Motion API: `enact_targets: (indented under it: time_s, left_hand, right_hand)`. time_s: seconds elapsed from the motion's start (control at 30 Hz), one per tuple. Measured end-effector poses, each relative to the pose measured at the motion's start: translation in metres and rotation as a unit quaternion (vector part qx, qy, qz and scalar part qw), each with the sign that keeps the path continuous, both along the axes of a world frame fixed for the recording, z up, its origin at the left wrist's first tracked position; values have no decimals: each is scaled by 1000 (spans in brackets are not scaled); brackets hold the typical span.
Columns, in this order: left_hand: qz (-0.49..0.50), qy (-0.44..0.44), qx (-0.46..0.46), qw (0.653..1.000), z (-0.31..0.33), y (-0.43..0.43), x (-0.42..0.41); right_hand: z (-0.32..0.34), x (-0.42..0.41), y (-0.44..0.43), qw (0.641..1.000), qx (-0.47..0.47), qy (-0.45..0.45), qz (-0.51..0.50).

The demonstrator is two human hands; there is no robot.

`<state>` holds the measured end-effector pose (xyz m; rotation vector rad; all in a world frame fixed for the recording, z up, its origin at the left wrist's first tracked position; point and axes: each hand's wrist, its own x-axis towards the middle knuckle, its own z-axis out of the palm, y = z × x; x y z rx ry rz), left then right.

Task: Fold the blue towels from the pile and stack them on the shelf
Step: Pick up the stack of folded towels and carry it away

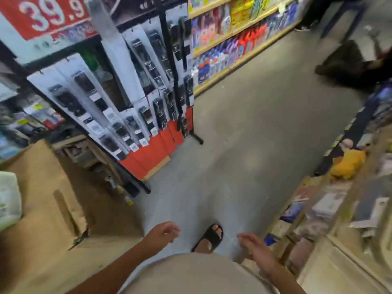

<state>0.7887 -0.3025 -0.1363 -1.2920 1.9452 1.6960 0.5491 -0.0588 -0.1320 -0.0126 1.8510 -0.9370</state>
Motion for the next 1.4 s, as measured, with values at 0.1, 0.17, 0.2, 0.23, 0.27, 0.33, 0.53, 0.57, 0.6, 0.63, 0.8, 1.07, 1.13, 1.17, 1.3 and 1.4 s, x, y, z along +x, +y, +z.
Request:
enact_targets:
  time_s: [0.1,0.17,0.2,0.23,0.27,0.33,0.53,0.57,0.6,0.63,0.8,1.07,1.13,1.17,1.3,1.4]
  left_hand:
    - [29,12,-8,999,4,-26,-48]
    - [58,25,-4,998,10,-41,-86]
    - [69,32,0,997,13,-49,-108]
    - [73,39,8,997,16,-57,-132]
    - [65,42,17,997,19,-66,-157]
    - [19,40,24,999,19,-83,-212]
    - [-182,32,24,983,12,-134,-405]
    - [-225,35,24,973,14,-139,-441]
    - [-264,38,24,963,18,-142,-478]
    - [-301,42,28,952,23,-144,-516]
    - [-479,124,25,868,74,-107,-708]
    - [-652,336,-13,679,203,49,-912]
    - [-651,369,-24,663,226,83,-932]
    - [-648,386,-32,655,235,98,-941]
    - [-633,434,-62,637,253,146,-977]
    - [-667,404,-132,613,258,183,-1011]
  right_hand:
    - [9,-64,-42,1000,-25,4,5]
    - [18,-101,-63,1000,-30,3,-4]
    - [21,-118,-71,999,-38,-2,-6]
    - [24,-134,-77,999,-40,-5,-14]
    - [25,-149,-81,999,-38,-6,-29]
    - [25,-176,-83,998,-36,-11,-60]
    - [23,-258,-80,979,-10,-6,-204]
    - [28,-274,-81,973,-4,-2,-231]
    - [35,-291,-83,964,-3,-1,-265]
    - [44,-308,-84,954,-8,4,-300]
    - [99,-404,-73,894,-76,78,-434]
    - [194,-508,-6,751,-145,275,-583]
    - [200,-526,16,697,-115,302,-641]
    - [203,-532,26,664,-109,315,-669]
    - [195,-553,61,549,-102,311,-769]
    - [183,-567,76,509,-119,239,-819]
